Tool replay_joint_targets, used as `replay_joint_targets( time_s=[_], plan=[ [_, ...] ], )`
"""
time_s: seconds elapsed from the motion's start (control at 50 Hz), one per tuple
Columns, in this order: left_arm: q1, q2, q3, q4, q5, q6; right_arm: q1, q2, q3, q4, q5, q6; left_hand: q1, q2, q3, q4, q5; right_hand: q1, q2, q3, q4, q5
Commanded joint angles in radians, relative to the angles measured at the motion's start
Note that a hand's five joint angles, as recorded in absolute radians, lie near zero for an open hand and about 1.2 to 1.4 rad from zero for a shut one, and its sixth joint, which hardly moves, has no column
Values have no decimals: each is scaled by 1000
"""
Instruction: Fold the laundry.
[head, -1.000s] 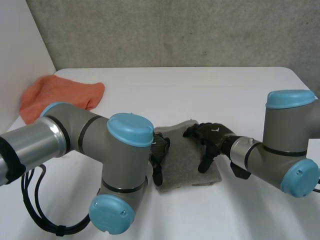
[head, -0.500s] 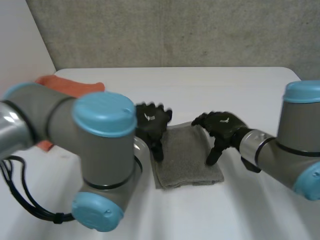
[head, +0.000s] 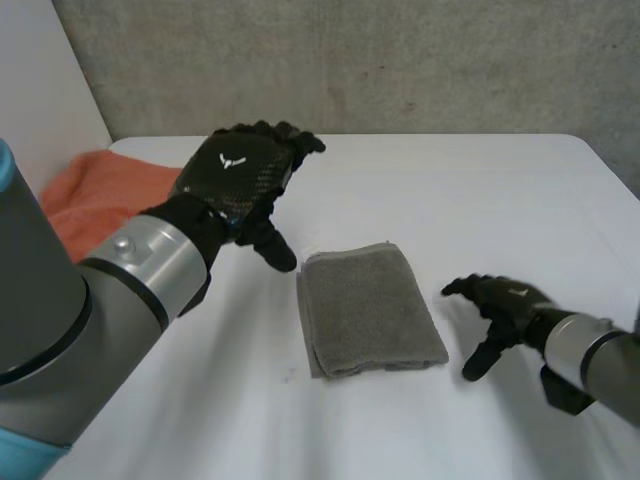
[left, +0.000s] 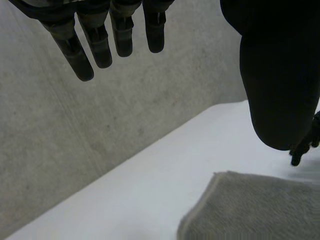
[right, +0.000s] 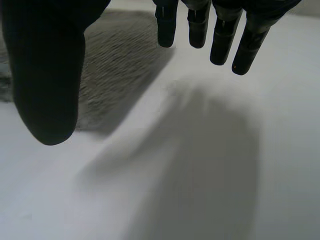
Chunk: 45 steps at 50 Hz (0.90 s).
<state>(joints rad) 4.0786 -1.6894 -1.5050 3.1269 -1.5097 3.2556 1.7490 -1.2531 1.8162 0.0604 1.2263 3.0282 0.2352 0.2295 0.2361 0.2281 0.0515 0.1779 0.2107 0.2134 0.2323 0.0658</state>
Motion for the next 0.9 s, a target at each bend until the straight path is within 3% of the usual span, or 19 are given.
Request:
replay_joint_targets(
  time_s=[0.02, 0.28, 0.5, 0.58, 0.72, 0.9],
  plan=[
    [-3, 4, -56, 2, -4, -2, 64, 76, -18, -88, -34, 99, -25, -19, -26, -18, -15, 139, 106, 103, 85, 76],
    [0, 2, -87, 12, -4, -4, 133, 156, -92, -140, -31, 178, -25, -19, -26, -18, -15, 186, 153, 150, 131, 123],
    [2, -1, -92, 16, -4, -4, 169, 210, -152, -156, -22, 196, -25, -19, -26, -18, -15, 368, 335, 332, 313, 305],
    [3, -4, -92, 16, -4, -4, 175, 239, -179, -156, -19, 196, -25, -19, -26, -18, -15, 509, 476, 473, 454, 446],
    [6, -6, -93, 16, -6, -4, 199, 279, -224, -162, 2, 179, -25, -19, -26, -18, -15, 1204, 1171, 1168, 1149, 1141],
    [34, -6, -101, 16, -6, -4, 242, 302, -316, -165, -5, 81, -25, -19, -26, -18, -15, 1218, 1186, 1183, 1164, 1156]
  ],
)
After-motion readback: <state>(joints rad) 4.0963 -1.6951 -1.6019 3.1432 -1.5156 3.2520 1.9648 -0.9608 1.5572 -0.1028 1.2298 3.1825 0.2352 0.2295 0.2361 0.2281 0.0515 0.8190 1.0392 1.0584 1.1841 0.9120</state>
